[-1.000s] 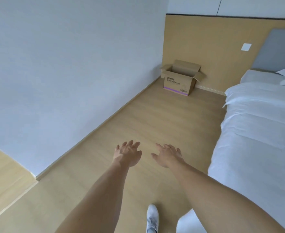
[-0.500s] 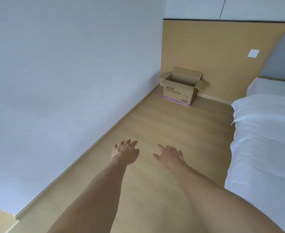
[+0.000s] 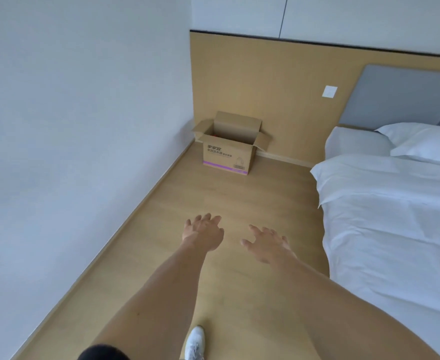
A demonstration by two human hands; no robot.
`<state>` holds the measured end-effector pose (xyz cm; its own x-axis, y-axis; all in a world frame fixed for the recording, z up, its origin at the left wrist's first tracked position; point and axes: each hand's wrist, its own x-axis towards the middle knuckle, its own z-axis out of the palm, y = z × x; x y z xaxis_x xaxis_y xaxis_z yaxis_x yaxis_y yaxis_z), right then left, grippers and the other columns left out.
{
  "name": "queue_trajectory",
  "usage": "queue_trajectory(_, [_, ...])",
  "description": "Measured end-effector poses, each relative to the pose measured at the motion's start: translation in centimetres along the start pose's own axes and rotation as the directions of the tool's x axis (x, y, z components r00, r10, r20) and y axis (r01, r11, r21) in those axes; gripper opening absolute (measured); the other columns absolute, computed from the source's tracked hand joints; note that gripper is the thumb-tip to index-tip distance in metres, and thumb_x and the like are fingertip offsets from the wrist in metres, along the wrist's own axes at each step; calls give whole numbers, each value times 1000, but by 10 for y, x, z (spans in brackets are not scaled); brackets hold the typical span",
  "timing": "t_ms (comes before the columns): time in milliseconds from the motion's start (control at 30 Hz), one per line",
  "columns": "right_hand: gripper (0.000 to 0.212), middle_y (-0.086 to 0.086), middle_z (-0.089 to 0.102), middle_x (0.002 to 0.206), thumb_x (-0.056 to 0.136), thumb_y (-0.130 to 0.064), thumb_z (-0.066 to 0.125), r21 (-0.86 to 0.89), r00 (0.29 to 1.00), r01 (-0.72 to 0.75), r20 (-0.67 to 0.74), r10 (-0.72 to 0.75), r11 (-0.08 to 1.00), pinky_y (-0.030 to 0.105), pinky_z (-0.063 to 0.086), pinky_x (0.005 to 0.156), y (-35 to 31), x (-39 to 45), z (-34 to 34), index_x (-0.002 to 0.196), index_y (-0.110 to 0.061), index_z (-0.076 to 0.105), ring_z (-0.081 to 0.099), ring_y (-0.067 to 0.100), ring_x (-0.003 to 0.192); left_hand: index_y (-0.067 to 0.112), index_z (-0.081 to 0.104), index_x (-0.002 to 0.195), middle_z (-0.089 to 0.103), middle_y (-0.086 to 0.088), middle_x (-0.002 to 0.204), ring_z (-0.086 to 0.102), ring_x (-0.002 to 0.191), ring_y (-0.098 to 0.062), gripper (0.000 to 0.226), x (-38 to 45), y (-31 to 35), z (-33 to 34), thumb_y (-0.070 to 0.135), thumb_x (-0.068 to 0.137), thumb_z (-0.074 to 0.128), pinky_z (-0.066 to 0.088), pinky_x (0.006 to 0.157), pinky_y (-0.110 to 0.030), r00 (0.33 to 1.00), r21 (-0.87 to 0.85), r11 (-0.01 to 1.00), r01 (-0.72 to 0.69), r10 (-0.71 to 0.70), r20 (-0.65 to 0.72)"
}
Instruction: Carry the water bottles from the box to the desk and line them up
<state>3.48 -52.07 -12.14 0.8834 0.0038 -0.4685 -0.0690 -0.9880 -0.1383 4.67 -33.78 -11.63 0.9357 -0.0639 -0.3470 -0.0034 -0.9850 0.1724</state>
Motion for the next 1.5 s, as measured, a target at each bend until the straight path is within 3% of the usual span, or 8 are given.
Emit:
queue_trajectory(267, [69, 5, 23, 164, 97, -63, 33, 44, 996, -74, -49, 76, 996, 48, 17, 121, -39, 108, -78, 159, -37, 17, 19, 26, 151, 28, 33, 155, 35, 0, 158, 31, 145, -25, 51, 150, -13, -77, 40, 105, 31, 25, 118, -47, 994, 18, 994, -112, 112, 20])
queue_trajectory(500, [68, 7, 26, 163, 98, -63, 32, 17, 993, -111, -50, 111, 994, 48, 18, 120, -52, 194, -118, 158, -36, 17, 20, 26, 151, 31, 34, 153, 36, 0, 157, 32, 144, -25, 50, 237, -12, -92, 41, 104, 31, 25, 117, -47, 981, 27, 982, -185, 183, 61])
queue_trajectory(800, [67, 6, 24, 164, 99, -64, 32, 22, 997, -73, -26, 74, 997, 49, 17, 121, -73, 348, -163, 158, -38, 17, 18, 27, 151, 35, 23, 158, 20, 2, 167, 19, 152, -26, 55, 373, -33, -134, 43, 104, 33, 15, 122, -50, 985, 59, 986, -154, 149, 84])
queue_trajectory(1200, [68, 4, 20, 166, 97, -63, 35, 39, 999, 31, 29, -32, 999, 51, 11, 122, -105, 560, -264, 158, -38, 17, 12, 25, 154, 30, 25, 158, 23, 1, 165, 16, 153, -24, 53, 576, -40, -219, 41, 106, 31, 14, 123, -49, 994, 41, 997, -69, 65, 90])
queue_trajectory(1500, [70, 3, 21, 166, 97, -64, 35, 48, 999, -19, 47, 17, 999, 51, 13, 123, -105, 674, -305, 159, -37, 15, 14, 24, 153, 29, 23, 159, 23, 1, 165, 18, 152, -23, 54, 704, -42, -246, 37, 106, 30, 15, 123, -49, 989, 41, 994, -99, 93, 119])
